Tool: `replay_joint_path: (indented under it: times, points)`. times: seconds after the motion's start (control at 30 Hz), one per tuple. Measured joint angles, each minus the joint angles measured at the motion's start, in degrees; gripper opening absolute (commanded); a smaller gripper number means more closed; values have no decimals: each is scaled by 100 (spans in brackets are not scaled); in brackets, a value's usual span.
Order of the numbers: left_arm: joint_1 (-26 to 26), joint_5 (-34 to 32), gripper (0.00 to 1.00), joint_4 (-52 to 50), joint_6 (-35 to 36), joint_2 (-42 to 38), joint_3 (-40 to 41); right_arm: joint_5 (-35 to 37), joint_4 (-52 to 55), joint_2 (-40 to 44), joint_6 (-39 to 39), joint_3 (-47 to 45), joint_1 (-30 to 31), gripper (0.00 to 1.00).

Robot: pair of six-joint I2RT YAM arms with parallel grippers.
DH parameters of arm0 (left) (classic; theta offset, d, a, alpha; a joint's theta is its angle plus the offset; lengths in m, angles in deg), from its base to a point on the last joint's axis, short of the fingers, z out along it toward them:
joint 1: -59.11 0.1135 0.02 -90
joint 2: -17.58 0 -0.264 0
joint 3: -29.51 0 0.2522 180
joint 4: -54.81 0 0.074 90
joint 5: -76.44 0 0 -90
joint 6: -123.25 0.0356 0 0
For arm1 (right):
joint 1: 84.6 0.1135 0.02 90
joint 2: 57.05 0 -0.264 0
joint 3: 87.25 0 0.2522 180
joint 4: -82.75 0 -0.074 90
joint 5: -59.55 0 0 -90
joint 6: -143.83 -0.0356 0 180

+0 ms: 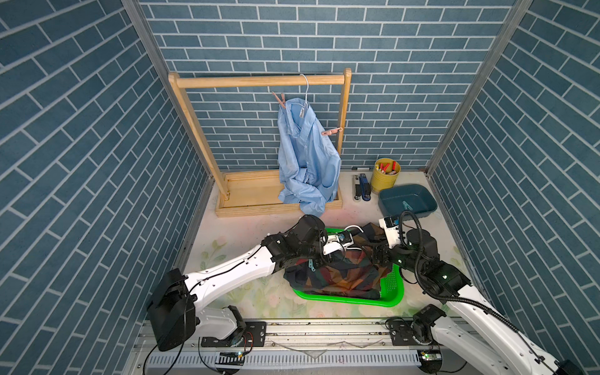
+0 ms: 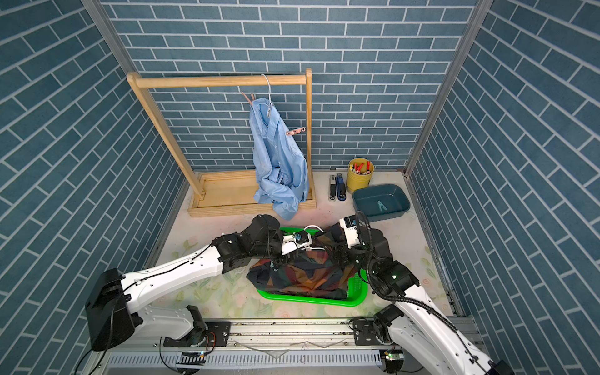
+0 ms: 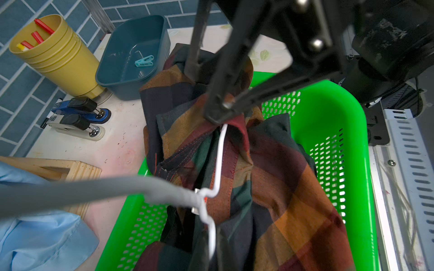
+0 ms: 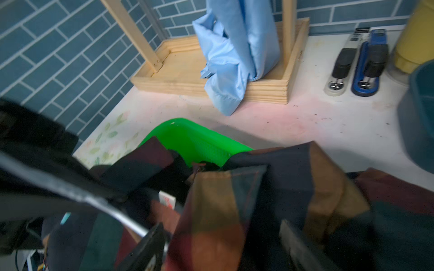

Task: Remove the clothespins securing long-sleeve shirts to the hanger
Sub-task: Remove the clamp from the hanger.

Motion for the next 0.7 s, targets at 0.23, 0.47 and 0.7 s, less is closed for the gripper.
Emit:
replay_joint_path:
  times: [0.23,0.47,0.7]
  points:
    - [170,146,0,-146,120,0,-68,387,146,-184,426,44,549,71]
    - [181,264,0,-162,136,0,-68,868,131,-833,737,184,732,60]
    - [275,125,0,-149,146,2,-72,713,142,-1001,1458,258,848,8]
